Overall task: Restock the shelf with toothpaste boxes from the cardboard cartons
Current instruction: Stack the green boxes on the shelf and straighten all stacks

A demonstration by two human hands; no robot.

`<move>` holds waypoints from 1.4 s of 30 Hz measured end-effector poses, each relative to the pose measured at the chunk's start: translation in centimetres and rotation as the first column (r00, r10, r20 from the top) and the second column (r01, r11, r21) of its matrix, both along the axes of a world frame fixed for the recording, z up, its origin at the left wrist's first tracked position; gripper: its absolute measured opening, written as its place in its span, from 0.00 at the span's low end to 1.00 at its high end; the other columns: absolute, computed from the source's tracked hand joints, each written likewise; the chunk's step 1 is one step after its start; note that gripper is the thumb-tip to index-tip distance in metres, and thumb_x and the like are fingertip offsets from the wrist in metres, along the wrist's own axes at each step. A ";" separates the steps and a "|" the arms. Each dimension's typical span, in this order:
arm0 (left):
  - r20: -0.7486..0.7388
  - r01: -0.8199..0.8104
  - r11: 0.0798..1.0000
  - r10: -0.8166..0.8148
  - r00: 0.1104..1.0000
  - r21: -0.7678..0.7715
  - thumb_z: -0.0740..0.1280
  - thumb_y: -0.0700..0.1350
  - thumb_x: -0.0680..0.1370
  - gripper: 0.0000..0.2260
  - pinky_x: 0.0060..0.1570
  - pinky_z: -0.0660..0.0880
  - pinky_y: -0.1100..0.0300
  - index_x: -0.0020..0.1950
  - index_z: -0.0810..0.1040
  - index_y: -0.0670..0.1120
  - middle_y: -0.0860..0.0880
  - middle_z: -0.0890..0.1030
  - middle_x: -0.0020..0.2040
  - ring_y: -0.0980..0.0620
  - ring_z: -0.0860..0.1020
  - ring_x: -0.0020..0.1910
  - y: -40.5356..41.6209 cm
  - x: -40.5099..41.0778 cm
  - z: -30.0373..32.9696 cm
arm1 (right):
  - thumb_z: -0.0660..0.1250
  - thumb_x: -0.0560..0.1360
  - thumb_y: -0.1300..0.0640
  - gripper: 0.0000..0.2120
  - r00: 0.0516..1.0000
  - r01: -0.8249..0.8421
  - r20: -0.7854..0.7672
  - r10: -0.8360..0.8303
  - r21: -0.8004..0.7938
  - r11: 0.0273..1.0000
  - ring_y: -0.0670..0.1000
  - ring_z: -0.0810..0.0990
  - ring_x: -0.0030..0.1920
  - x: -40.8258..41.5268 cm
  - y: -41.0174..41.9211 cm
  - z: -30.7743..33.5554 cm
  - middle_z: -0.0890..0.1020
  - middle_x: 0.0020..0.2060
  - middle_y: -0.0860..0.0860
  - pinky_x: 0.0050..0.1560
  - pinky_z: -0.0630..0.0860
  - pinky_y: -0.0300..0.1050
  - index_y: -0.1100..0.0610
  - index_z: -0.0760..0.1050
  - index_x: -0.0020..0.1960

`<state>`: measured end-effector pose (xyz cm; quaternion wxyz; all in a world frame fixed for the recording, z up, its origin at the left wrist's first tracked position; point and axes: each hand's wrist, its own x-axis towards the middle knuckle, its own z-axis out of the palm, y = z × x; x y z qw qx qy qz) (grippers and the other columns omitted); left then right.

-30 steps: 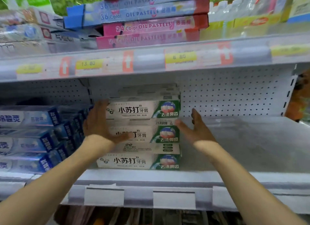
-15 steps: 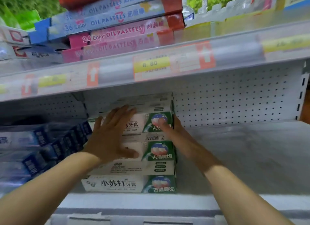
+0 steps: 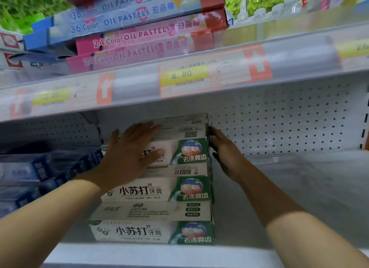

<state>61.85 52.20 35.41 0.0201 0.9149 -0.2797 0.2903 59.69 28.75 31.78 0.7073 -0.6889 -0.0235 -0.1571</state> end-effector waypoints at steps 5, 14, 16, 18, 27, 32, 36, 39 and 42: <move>0.006 0.024 1.000 -0.024 1.000 0.010 0.31 0.76 0.65 0.46 0.70 0.49 0.41 0.75 0.58 0.56 0.53 0.62 0.75 0.50 0.59 0.74 -0.7 0.3 0.1 | 0.51 0.82 0.58 0.19 1.000 0.002 0.005 -0.002 -0.023 1.000 0.50 0.68 0.67 1.1 -0.9 -0.5 0.68 0.70 0.52 0.61 0.63 0.41 0.52 0.62 0.73; 0.002 -0.002 0.996 0.002 1.000 0.090 0.29 0.77 0.63 0.47 0.70 0.56 0.45 0.76 0.55 0.58 0.52 0.64 0.74 0.51 0.62 0.72 -1.7 0.8 0.9 | 0.52 0.82 0.58 0.20 0.999 0.041 -0.002 -0.042 -0.057 0.998 0.50 0.70 0.63 1.8 -1.8 -0.4 0.70 0.67 0.51 0.62 0.67 0.45 0.55 0.60 0.74; -0.014 -0.006 0.997 0.007 1.000 0.081 0.29 0.77 0.63 0.47 0.70 0.57 0.46 0.75 0.54 0.59 0.53 0.63 0.74 0.51 0.62 0.71 -1.8 1.0 1.0 | 0.52 0.82 0.57 0.22 0.996 0.085 -0.026 -0.086 -0.047 0.995 0.53 0.67 0.69 2.6 -2.5 -0.4 0.65 0.72 0.53 0.70 0.63 0.49 0.55 0.56 0.75; -0.032 0.003 0.999 -0.001 0.999 0.049 0.27 0.77 0.62 0.48 0.70 0.58 0.47 0.75 0.55 0.59 0.54 0.63 0.74 0.52 0.63 0.71 -2.0 1.1 1.3 | 0.52 0.82 0.57 0.22 0.996 0.083 -0.041 -0.085 -0.058 0.995 0.54 0.64 0.71 3.5 -3.0 -0.3 0.63 0.73 0.54 0.72 0.60 0.49 0.55 0.55 0.76; -0.028 0.064 0.998 -0.064 0.998 0.009 0.29 0.76 0.66 0.47 0.67 0.61 0.50 0.74 0.63 0.55 0.52 0.68 0.71 0.50 0.67 0.69 -2.5 1.0 1.1 | 0.50 0.81 0.65 0.21 0.996 0.046 -0.075 -0.050 -0.052 0.998 0.54 0.70 0.65 6.0 -4.1 -0.5 0.67 0.71 0.55 0.57 0.68 0.43 0.58 0.62 0.73; 0.105 0.098 0.994 -0.103 0.989 0.044 0.40 0.70 0.75 0.37 0.65 0.60 0.38 0.73 0.64 0.49 0.46 0.68 0.71 0.46 0.68 0.68 -1.4 0.4 0.3 | 0.51 0.82 0.60 0.22 0.988 0.036 -0.149 -0.034 0.007 0.999 0.56 0.64 0.70 6.4 -4.5 -1.1 0.63 0.73 0.54 0.64 0.65 0.48 0.54 0.57 0.76; 0.139 0.122 0.989 -0.133 0.981 0.085 0.44 0.68 0.77 0.34 0.64 0.59 0.35 0.74 0.62 0.49 0.46 0.66 0.73 0.47 0.62 0.70 -0.7 0.3 -0.5 | 0.51 0.83 0.55 0.20 0.983 -0.027 -0.180 0.032 0.030 0.999 0.54 0.63 0.71 6.8 -3.3 -1.2 0.64 0.73 0.52 0.64 0.63 0.48 0.53 0.59 0.75; 0.118 0.108 0.992 -0.115 0.986 0.069 0.43 0.70 0.76 0.35 0.65 0.57 0.37 0.74 0.61 0.49 0.47 0.65 0.73 0.48 0.61 0.70 -0.6 0.4 -0.9 | 0.50 0.83 0.55 0.19 0.981 -0.031 -0.188 0.035 0.025 0.999 0.54 0.65 0.69 7.1 -3.1 -1.4 0.65 0.72 0.52 0.60 0.63 0.47 0.54 0.62 0.73; 0.097 0.104 0.993 -0.109 0.989 0.048 0.42 0.70 0.75 0.36 0.65 0.57 0.39 0.74 0.61 0.50 0.47 0.66 0.73 0.46 0.63 0.70 -0.7 0.4 -1.1 | 0.51 0.82 0.54 0.19 0.978 -0.033 -0.205 0.038 0.025 0.999 0.53 0.65 0.69 7.2 -3.4 -1.4 0.65 0.72 0.51 0.59 0.63 0.47 0.53 0.63 0.73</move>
